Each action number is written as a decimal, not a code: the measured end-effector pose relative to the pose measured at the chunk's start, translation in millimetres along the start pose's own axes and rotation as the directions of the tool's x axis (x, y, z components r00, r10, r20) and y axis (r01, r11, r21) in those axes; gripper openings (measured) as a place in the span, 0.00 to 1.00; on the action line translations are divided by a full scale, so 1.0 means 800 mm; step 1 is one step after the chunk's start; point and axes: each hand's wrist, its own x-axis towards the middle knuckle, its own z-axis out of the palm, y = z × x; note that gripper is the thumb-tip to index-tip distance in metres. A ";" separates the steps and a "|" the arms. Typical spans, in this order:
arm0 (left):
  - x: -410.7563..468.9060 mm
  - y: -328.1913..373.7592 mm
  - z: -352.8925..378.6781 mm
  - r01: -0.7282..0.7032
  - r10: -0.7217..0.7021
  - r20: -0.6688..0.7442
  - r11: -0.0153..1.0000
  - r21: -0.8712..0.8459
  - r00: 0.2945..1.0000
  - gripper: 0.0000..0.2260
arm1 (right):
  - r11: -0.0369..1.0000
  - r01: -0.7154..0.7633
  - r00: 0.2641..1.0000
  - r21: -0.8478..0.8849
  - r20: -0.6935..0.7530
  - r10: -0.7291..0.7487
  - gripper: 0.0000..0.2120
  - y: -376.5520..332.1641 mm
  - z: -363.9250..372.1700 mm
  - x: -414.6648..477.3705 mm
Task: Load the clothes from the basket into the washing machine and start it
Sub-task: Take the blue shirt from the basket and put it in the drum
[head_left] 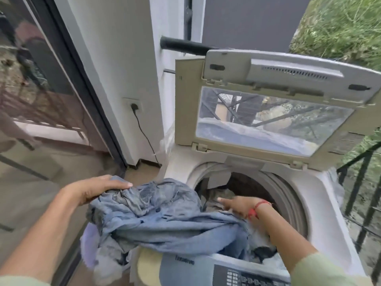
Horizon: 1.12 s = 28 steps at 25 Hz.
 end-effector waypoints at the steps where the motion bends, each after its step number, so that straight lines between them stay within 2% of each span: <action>1: 0.008 0.001 -0.003 -0.005 0.004 0.005 0.992 0.123 1.000 0.29 | 0.995 0.010 0.994 -0.103 -0.105 -0.021 0.23 -0.013 0.005 0.025; 3: 0.016 0.005 0.000 -0.024 0.014 0.033 0.942 0.336 0.999 0.20 | 0.972 0.050 0.987 -0.230 -0.135 -0.083 0.23 -0.037 0.028 0.067; 5: 0.027 0.005 0.006 -0.056 0.041 0.046 0.920 0.389 0.998 0.14 | 0.969 0.169 0.976 -0.181 -0.107 -0.190 0.30 -0.052 0.049 0.099; 6: 0.032 0.008 0.013 -0.065 0.057 0.031 0.918 0.392 0.998 0.14 | 0.963 0.233 0.967 -0.138 -0.071 -0.244 0.30 -0.059 0.055 0.110; 8: 0.047 0.010 0.023 -0.087 0.101 -0.015 0.912 0.401 0.995 0.15 | 0.949 0.311 0.950 -0.048 -0.021 -0.312 0.23 -0.058 0.064 0.124; 10: 0.059 0.021 0.038 -0.129 0.144 -0.016 0.925 0.357 0.989 0.12 | 0.910 0.363 0.928 0.199 -0.164 -0.334 0.13 -0.044 0.065 0.119; 11: 0.064 0.026 0.048 -0.146 0.160 -0.016 0.934 0.325 0.987 0.11 | 0.851 0.395 0.900 0.346 -0.333 -0.282 0.11 -0.035 0.058 0.114; 12: 0.069 0.030 0.059 -0.152 0.165 -0.018 0.941 0.301 0.986 0.13 | 0.771 0.453 0.840 0.448 -0.504 -0.201 0.11 -0.026 0.048 0.112; 14: 0.072 0.038 0.081 -0.133 0.163 -0.056 0.927 0.352 0.985 0.17 | 0.638 0.606 0.707 0.475 -0.689 -0.160 0.07 -0.031 0.014 0.080; 16: 0.069 0.052 0.092 -0.085 0.252 -0.206 0.803 0.590 0.946 0.23 | 0.554 0.738 0.600 0.386 -0.751 -0.276 0.07 -0.057 -0.029 0.030; 17: 0.066 0.065 0.091 -0.097 0.345 -0.243 0.730 0.677 0.907 0.27 | 0.532 0.800 0.522 0.279 -0.761 -0.386 0.09 -0.073 -0.050 0.002; 18: 0.058 0.087 0.090 -0.177 0.435 -0.220 0.704 0.688 0.873 0.30 | 0.508 0.852 0.405 0.126 -0.774 -0.487 0.11 -0.088 -0.069 -0.026; 19: 0.050 0.114 0.087 -0.327 0.492 -0.134 0.734 0.595 0.860 0.32 | 0.486 0.873 0.279 -0.035 -0.782 -0.557 0.11 -0.101 -0.086 -0.058; 20: 0.032 0.146 0.088 -0.481 0.529 -0.009 0.778 0.404 0.848 0.31 | 0.452 0.878 0.153 -0.158 -0.801 -0.578 0.08 -0.109 -0.103 -0.089; 21: 0.015 0.177 0.093 -0.571 0.559 0.117 0.798 0.191 0.821 0.29 | 0.429 0.873 0.054 -0.233 -0.827 -0.559 0.05 -0.114 -0.119 -0.118; 22: 0.004 0.201 0.098 -0.590 0.566 0.210 0.804 0.070 0.797 0.24 | 0.425 0.858 -0.037 -0.289 -0.860 -0.510 0.03 -0.115 -0.133 -0.144; 23: -0.012 0.224 0.109 -0.587 0.565 0.269 0.810 0.003 0.780 0.17 | 0.457 0.831 -0.099 -0.316 -0.893 -0.438 0.07 -0.112 -0.148 -0.168; 25: -0.023 0.252 0.112 -0.558 0.564 0.280 0.822 -0.108 0.777 0.04 | 0.597 0.730 -0.164 -0.333 -0.933 -0.320 0.14 -0.090 -0.173 -0.200; 26: -0.030 0.266 0.107 -0.533 0.566 0.274 0.824 -0.192 0.778 0.04 | 0.704 0.628 -0.173 -0.332 -0.941 -0.290 0.16 -0.076 -0.183 -0.213; 27: -0.039 0.279 0.100 -0.503 0.578 0.297 0.813 -0.294 0.760 0.09 | 0.812 0.490 -0.165 -0.316 -0.949 -0.270 0.18 -0.061 -0.192 -0.225; 28: -0.047 0.296 0.092 -0.515 0.602 0.336 0.797 -0.317 0.725 0.14 | 0.893 0.345 -0.163 -0.289 -0.955 -0.246 0.19 -0.046 -0.202 -0.238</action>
